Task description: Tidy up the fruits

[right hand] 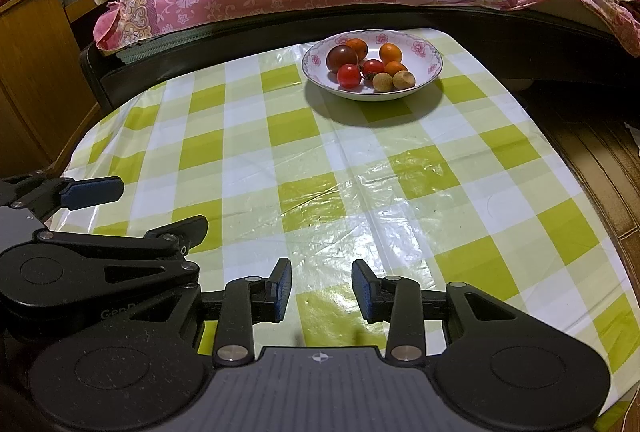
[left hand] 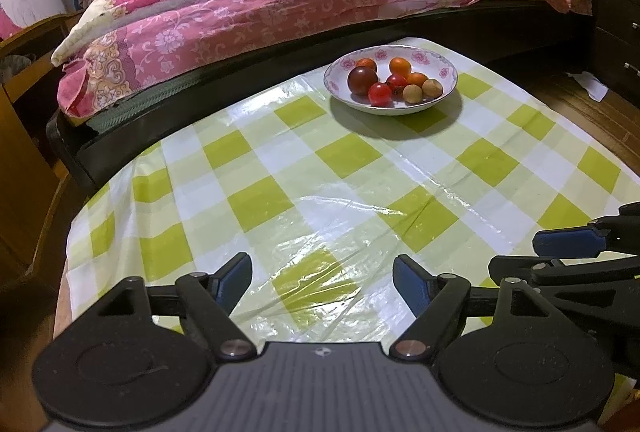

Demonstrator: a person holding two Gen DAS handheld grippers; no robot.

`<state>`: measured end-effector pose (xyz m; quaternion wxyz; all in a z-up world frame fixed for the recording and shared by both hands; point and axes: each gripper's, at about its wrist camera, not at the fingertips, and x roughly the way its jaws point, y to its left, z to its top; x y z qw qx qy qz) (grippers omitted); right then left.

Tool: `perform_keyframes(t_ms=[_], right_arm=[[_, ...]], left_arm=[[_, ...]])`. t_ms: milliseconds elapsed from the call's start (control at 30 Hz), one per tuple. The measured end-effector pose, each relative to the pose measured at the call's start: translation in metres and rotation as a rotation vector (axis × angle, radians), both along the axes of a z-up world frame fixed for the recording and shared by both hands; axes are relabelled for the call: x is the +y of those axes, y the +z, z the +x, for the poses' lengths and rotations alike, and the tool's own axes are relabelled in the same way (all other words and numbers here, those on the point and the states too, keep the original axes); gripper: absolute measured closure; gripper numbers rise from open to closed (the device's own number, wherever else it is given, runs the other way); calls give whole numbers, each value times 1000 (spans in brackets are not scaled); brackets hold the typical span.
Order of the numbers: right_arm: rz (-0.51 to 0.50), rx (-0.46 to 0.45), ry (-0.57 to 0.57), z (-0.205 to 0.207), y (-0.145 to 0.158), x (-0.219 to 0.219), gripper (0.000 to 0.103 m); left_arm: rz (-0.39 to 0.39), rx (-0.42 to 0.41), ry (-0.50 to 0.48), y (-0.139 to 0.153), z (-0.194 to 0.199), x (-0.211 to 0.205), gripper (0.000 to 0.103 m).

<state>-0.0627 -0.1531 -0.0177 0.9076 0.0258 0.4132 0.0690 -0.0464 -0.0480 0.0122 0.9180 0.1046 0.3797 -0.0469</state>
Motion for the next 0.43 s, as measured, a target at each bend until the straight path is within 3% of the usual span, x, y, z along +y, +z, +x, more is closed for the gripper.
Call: perform_keyframes(t_ms=[433], right_arm=[[0, -14, -14, 3, 0, -6, 64]], left_arm=[[0, 22, 6, 0, 5, 3, 14]])
